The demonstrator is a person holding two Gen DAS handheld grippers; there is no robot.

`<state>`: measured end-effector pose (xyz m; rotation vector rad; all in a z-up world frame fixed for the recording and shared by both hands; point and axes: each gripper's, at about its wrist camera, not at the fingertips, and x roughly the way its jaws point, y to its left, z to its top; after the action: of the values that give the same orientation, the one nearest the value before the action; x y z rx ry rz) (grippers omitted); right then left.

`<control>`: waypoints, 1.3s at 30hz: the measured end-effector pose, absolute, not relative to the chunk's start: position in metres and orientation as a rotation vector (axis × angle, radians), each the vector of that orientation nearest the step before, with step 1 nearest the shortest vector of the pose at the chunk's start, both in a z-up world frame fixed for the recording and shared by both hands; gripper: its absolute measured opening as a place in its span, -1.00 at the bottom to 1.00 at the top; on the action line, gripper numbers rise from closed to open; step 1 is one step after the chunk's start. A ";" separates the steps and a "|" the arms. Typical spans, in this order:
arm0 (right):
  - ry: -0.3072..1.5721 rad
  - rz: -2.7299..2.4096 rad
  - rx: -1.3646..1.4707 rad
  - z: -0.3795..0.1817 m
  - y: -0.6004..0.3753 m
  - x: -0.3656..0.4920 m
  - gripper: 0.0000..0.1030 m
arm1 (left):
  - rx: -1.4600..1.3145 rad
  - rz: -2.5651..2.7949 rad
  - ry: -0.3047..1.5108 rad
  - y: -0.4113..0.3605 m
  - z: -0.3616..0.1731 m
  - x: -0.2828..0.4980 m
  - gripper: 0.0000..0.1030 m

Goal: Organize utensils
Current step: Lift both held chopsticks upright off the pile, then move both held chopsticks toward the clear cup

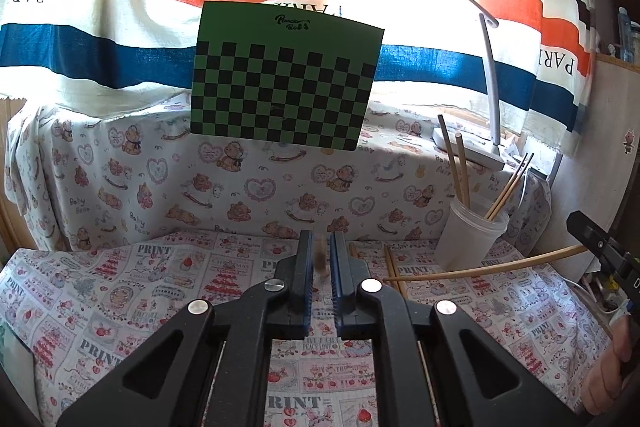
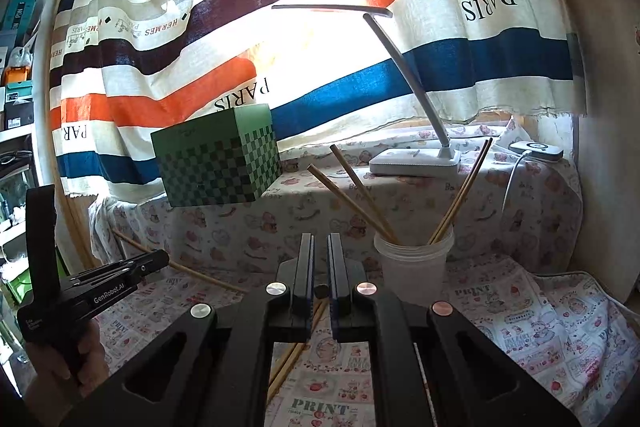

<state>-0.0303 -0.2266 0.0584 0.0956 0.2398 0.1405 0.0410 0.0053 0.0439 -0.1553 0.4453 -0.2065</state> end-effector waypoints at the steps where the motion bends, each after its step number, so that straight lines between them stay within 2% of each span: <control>1: 0.240 0.141 0.095 0.058 -0.227 -0.030 -0.87 | -0.158 -0.208 0.446 0.006 0.044 0.041 -0.87; 3: 0.239 0.140 0.094 0.059 -0.227 -0.030 -0.87 | -0.161 -0.206 0.445 0.006 0.045 0.041 -0.87; 4: 0.239 0.138 0.094 0.059 -0.227 -0.030 -0.87 | -0.159 -0.208 0.450 0.006 0.044 0.041 -1.00; 10: 0.238 0.134 0.095 0.059 -0.228 -0.031 -0.87 | -0.160 -0.218 0.473 0.007 0.044 0.043 -1.00; 13: 0.237 0.135 0.103 0.060 -0.231 -0.031 -0.87 | -0.090 -0.259 0.547 -0.004 0.040 0.050 -0.99; 16: 0.233 0.134 0.109 0.062 -0.234 -0.030 -0.87 | -0.012 -0.250 0.648 -0.020 0.024 0.061 -0.89; 21: 0.221 0.122 0.148 0.067 -0.246 -0.030 -0.87 | 0.023 -0.283 0.786 -0.038 0.008 0.091 -0.87; 29: 0.188 0.075 0.187 0.075 -0.265 -0.032 -0.95 | 0.118 -0.311 0.948 -0.084 -0.004 0.144 -0.48; 34: 0.232 0.084 0.206 0.073 -0.271 -0.023 -0.95 | 0.185 -0.236 1.047 -0.101 -0.027 0.172 -0.47; 39: 0.374 0.144 0.236 0.060 -0.272 0.002 -0.95 | 0.128 -0.279 1.090 -0.103 -0.038 0.179 -0.48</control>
<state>0.0019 -0.2715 0.0601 0.2358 0.3735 0.1440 0.1795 -0.1025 -0.0376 0.1280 1.0901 -0.2790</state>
